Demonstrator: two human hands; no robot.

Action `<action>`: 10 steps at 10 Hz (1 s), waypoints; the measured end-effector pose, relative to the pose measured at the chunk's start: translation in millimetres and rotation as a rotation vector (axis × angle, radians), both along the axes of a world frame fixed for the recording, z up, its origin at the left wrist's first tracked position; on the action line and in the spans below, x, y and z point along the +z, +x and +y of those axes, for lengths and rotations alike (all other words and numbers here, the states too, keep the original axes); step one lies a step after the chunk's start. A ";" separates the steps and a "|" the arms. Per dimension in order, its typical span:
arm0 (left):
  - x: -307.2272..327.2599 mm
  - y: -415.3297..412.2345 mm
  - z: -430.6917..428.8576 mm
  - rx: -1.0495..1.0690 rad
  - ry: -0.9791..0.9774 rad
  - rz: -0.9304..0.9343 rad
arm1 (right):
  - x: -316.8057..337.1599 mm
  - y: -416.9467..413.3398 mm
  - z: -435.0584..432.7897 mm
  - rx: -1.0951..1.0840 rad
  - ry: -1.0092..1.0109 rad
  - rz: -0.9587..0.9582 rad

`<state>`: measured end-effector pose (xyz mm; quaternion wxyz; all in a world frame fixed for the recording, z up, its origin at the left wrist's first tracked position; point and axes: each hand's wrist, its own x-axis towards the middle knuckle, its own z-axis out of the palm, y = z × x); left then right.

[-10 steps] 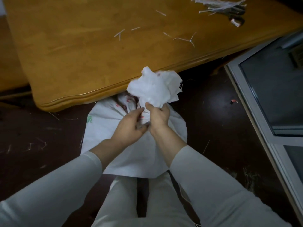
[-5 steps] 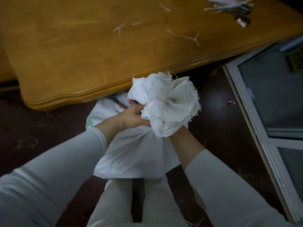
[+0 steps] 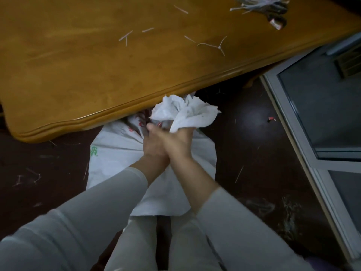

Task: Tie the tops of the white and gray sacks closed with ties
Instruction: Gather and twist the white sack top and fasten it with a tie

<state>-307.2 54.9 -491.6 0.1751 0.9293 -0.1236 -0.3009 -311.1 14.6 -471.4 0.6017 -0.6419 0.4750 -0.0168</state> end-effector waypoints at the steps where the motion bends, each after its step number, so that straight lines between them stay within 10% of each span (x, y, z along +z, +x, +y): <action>1: -6.2 -9.0 -3.8 -0.073 0.158 -0.117 | -14.9 26.1 -20.6 -0.059 0.088 0.126; 3: -7.7 -7.0 12.1 0.004 -0.283 -0.204 | -23.6 13.0 -59.6 -0.482 0.407 0.075; 6: 18.8 51.6 2.1 0.019 -0.592 0.702 | -15.6 11.1 -70.5 -0.287 0.939 -0.137; 10: 27.4 34.5 -36.1 0.311 -0.669 0.508 | 12.5 31.2 -97.3 0.347 0.110 0.404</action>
